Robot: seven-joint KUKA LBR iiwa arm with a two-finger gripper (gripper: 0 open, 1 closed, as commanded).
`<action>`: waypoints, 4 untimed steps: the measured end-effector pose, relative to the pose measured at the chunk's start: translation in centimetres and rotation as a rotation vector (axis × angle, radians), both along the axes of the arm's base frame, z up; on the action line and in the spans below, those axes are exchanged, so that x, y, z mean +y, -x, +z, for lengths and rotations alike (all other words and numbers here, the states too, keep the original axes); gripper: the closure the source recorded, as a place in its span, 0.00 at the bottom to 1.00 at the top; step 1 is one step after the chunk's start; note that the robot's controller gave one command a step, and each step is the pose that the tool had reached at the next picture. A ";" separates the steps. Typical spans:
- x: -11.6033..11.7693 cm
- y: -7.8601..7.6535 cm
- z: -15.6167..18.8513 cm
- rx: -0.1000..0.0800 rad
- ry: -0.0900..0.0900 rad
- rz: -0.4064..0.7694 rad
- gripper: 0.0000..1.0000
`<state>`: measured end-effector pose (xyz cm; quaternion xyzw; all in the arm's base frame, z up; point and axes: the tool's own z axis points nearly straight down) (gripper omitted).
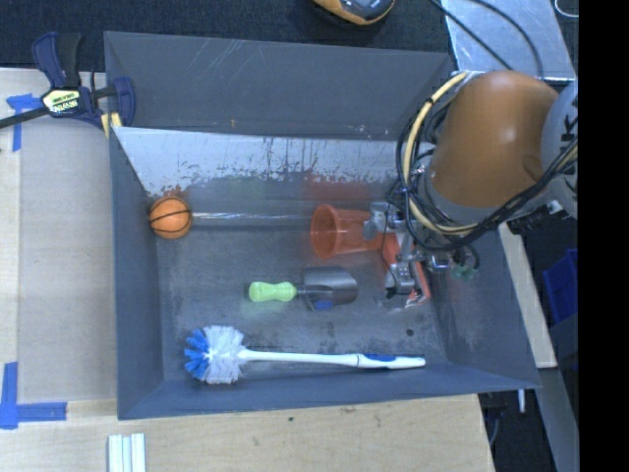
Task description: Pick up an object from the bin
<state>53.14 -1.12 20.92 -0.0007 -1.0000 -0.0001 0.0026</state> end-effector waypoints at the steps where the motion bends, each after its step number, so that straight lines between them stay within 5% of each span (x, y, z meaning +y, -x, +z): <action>1: 0.0 -0.2 0.4 -0.009 0.000 0.000 0.00; 2: 7.9 -3.5 -13.3 -0.006 -0.001 0.134 0.00; 3: 7.3 -4.0 -6.8 -0.019 -0.001 0.081 0.00; 4: 10.3 -3.2 -11.0 -0.006 -0.001 -0.001 0.00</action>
Offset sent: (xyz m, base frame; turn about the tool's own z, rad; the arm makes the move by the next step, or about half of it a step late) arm 0.0335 0.0813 -0.1392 -0.1373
